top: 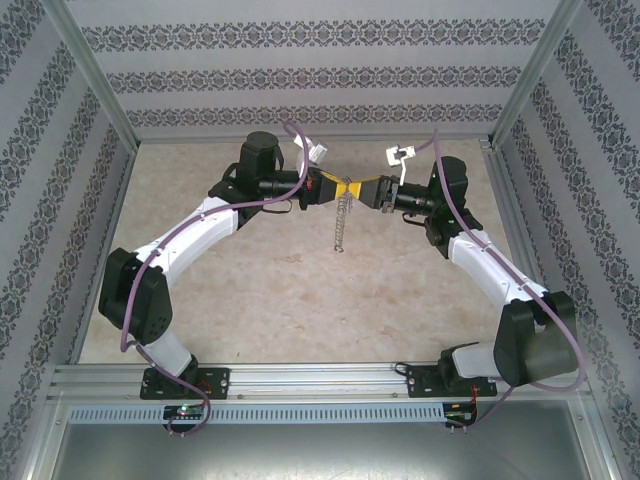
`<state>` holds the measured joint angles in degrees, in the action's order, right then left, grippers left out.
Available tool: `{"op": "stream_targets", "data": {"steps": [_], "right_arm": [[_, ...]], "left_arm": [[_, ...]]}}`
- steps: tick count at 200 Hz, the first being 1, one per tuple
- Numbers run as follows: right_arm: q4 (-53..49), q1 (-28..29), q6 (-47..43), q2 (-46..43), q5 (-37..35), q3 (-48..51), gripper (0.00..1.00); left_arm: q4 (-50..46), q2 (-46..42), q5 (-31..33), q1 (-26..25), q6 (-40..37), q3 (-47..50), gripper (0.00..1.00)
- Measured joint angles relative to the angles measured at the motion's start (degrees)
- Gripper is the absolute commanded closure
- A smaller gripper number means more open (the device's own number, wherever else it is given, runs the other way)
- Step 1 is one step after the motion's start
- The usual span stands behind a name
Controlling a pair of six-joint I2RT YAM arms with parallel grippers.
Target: Put the keys on the keyring
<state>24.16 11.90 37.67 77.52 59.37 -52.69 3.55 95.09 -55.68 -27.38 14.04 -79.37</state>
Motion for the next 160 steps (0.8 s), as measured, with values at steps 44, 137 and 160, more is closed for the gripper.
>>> {"op": "stream_targets", "data": {"steps": [44,137,160], "right_arm": [[0.76,0.00,0.17,-0.37,0.00,1.88,0.61],[5.73,0.57,3.19,-0.42,0.04,2.62,0.69],[6.21,1.03,3.67,-0.42,0.04,2.62,0.76]], "left_arm": [[0.00,0.00,0.00,0.00,0.20,0.00,1.00],[0.76,0.00,0.02,0.00,0.66,0.02,1.00],[0.85,0.00,0.02,0.00,0.70,0.02,1.00]]}}
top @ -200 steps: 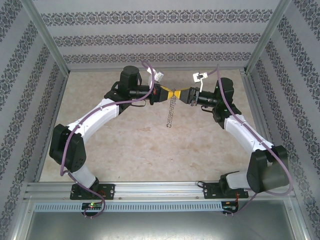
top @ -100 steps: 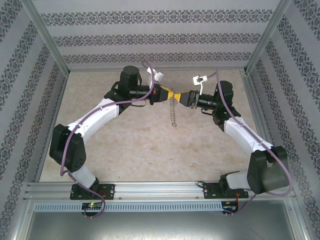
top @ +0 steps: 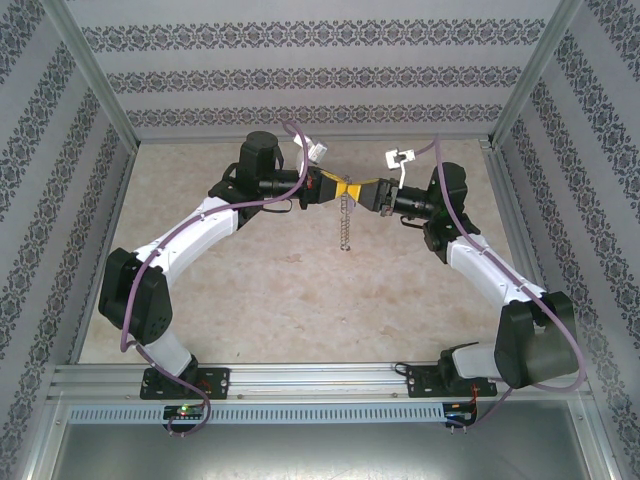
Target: Put the keys on the keyring
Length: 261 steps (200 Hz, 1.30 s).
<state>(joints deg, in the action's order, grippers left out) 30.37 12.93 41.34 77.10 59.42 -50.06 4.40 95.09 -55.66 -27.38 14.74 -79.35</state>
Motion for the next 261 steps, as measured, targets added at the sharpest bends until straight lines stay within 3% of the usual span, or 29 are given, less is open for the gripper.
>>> {"op": "stream_targets", "data": {"steps": [27,42,80,135,166,229,261], "right_arm": [[0.33,-0.02,0.44,0.00,-0.04,0.39,0.88],[0.48,-0.02,0.44,0.00,-0.07,0.85,1.00],[0.79,-0.02,0.50,0.00,0.00,0.92,1.00],[-5.18,-0.83,-3.34,1.53,1.64,-1.46,1.00],[-12.09,-1.57,-8.09,3.63,2.03,-6.29,1.00],[-22.95,-3.08,-16.63,7.89,5.07,-18.49,1.00],[-41.33,-2.12,-30.32,10.73,1.84,-30.88,1.00]], "left_arm": [[0.17,-0.02,-0.15,0.00,0.17,0.00,1.00],[0.15,-0.02,-0.22,0.00,0.33,0.00,1.00],[0.07,-0.15,0.26,0.00,0.37,0.07,0.99],[-2.75,-2.51,3.93,0.50,-2.56,0.04,0.58],[-5.77,-5.09,5.38,1.88,-5.51,-1.18,0.46],[-18.27,-5.14,5.97,4.09,-15.02,-9.88,0.37],[-23.52,-5.01,5.14,5.03,-18.27,-12.90,0.36]]}}
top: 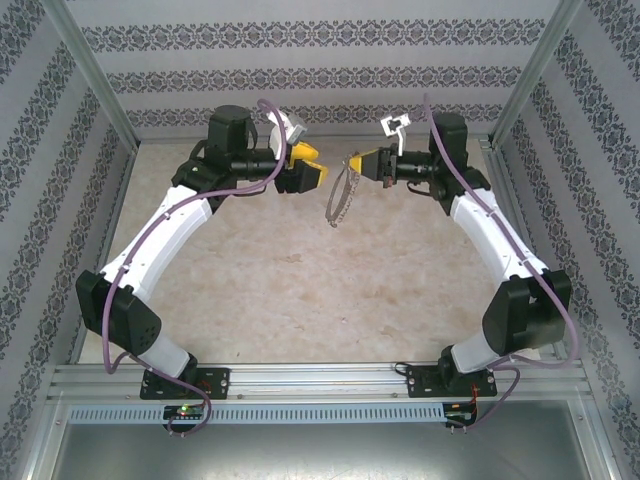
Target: Put the keys on the keyring
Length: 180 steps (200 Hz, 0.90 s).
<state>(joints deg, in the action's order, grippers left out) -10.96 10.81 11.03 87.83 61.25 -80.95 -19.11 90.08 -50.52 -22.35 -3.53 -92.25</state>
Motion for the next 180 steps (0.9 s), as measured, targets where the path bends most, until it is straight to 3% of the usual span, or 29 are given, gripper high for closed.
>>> {"op": "stream_targets", "data": {"steps": [31,78,111,180], "right_arm": [[-18.23,3.39,-14.86,3.45,-5.70,-14.27,1.00],[-34.23,3.08,-27.63,5.92,-7.50,-21.68,1.00],[-40.44,2.54,-32.79,8.07,-7.32,-23.52,1.00],[-44.61,2.58,-36.79,12.57,-4.72,-24.83,1.00]], "left_arm": [[-3.10,0.70,-0.52,0.94,-1.84,-1.51,0.36],[-10.43,5.73,-3.85,2.36,-5.18,-9.62,0.34],[-18.58,12.33,-8.07,2.58,-9.11,-19.87,0.36],[-30.12,20.28,-12.37,2.58,-15.39,-27.17,0.52]]}}
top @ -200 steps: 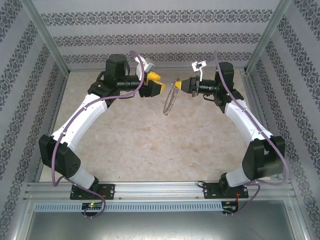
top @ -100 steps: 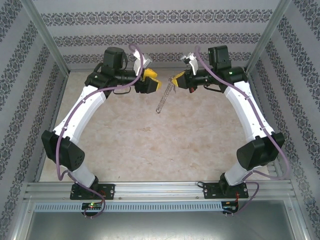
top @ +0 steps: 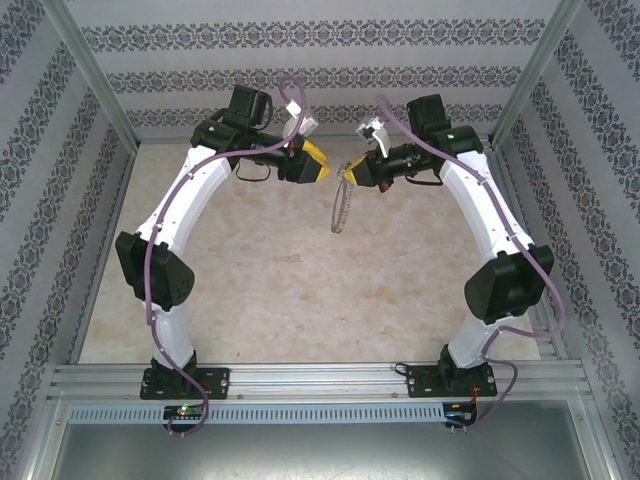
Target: Put the keys on the keyring
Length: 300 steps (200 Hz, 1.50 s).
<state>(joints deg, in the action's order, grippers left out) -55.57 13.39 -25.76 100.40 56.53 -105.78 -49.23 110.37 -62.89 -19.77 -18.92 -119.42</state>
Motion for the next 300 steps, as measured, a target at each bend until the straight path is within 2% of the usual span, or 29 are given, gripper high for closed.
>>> {"op": "stream_targets", "data": {"steps": [47,71,105,198,249,277,300], "right_arm": [[-0.85,0.98,-0.37,2.58,1.95,-0.59,1.00],[-0.87,1.42,-0.37,2.62,3.52,-0.59,1.00],[-0.79,1.51,-0.15,2.62,5.09,-0.59,1.00],[0.24,1.51,0.31,2.73,7.21,-0.59,1.00],[1.16,1.49,0.50,3.21,8.11,-0.59,1.00],[1.38,1.49,0.98,3.21,8.52,-0.59,1.00],[1.66,1.49,1.60,3.21,8.74,-0.59,1.00]], "left_arm": [[-2.34,2.60,-0.96,0.00,-1.75,-1.07,0.57],[-3.21,3.19,-1.62,0.00,-2.45,-1.25,0.63],[-3.87,3.50,-2.99,0.00,-3.21,-1.27,0.68],[-4.44,3.50,-5.97,-0.04,-4.31,-1.20,0.75],[-4.42,3.50,-7.06,-0.11,-4.33,-1.09,0.82],[-4.42,3.50,-7.43,-0.11,-4.52,-1.09,0.83],[-4.42,3.50,-7.82,-0.11,-4.90,-1.01,0.79]]}}
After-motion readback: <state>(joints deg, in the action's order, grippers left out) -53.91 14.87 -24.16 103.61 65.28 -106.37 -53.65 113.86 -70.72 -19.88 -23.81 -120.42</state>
